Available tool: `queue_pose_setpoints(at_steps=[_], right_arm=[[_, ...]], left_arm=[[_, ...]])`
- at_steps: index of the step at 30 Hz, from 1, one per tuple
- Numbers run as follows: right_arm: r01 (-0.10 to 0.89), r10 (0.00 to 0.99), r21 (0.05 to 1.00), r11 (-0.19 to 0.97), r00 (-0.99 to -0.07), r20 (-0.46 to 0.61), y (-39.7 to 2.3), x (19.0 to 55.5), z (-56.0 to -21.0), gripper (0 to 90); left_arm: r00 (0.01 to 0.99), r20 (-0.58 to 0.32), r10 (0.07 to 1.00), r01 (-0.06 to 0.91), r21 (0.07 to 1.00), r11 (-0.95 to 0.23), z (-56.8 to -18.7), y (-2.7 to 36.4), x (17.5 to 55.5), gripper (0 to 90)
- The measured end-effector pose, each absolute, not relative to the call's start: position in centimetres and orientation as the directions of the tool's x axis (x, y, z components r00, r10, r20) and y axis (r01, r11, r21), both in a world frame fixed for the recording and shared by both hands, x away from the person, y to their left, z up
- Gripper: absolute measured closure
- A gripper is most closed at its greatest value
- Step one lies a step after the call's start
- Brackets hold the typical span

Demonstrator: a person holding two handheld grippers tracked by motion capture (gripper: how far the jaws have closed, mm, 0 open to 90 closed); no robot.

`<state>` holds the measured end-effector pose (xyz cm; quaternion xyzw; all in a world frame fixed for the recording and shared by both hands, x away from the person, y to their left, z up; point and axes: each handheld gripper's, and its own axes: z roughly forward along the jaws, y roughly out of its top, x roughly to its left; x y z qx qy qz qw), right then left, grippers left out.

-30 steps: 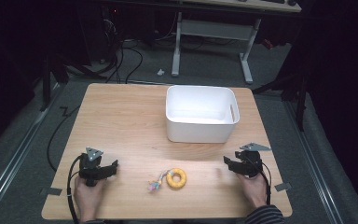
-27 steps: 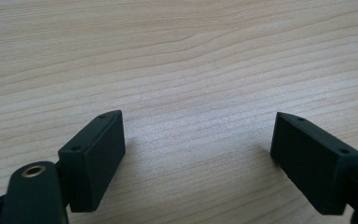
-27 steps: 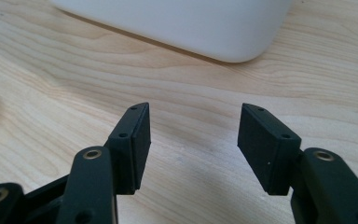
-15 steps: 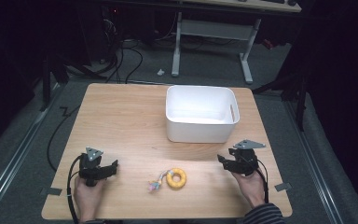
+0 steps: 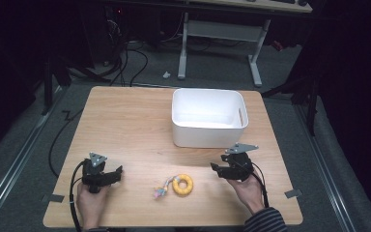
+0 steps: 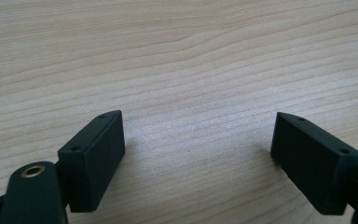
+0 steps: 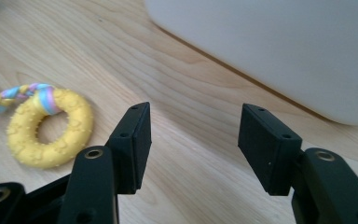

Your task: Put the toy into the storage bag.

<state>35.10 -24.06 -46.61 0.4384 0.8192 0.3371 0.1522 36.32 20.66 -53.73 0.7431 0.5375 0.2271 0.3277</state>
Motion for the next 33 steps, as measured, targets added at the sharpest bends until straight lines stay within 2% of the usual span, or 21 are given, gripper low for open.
queue_pose_setpoints(at_steps=[10,20,33], right_arm=[[0.601,0.744,0.636,0.484,-0.666,0.062,-20.9,35.5,-46.8,51.3],[0.58,0.686,0.602,0.549,-0.724,0.073,-18.5,35.5,-47.6,58.0],[0.575,0.638,0.543,0.613,-0.765,0.09,-15.8,35.8,-48.6,60.1]], left_arm=[[0.32,-0.015,0.947,0.651,0.73,-0.208,-53.7,20.7,36.3,17.8],[0.319,-0.015,0.948,0.65,0.731,-0.207,-53.7,20.7,36.3,17.8],[0.319,-0.015,0.948,0.65,0.731,-0.207,-53.7,20.7,36.3,17.8]])
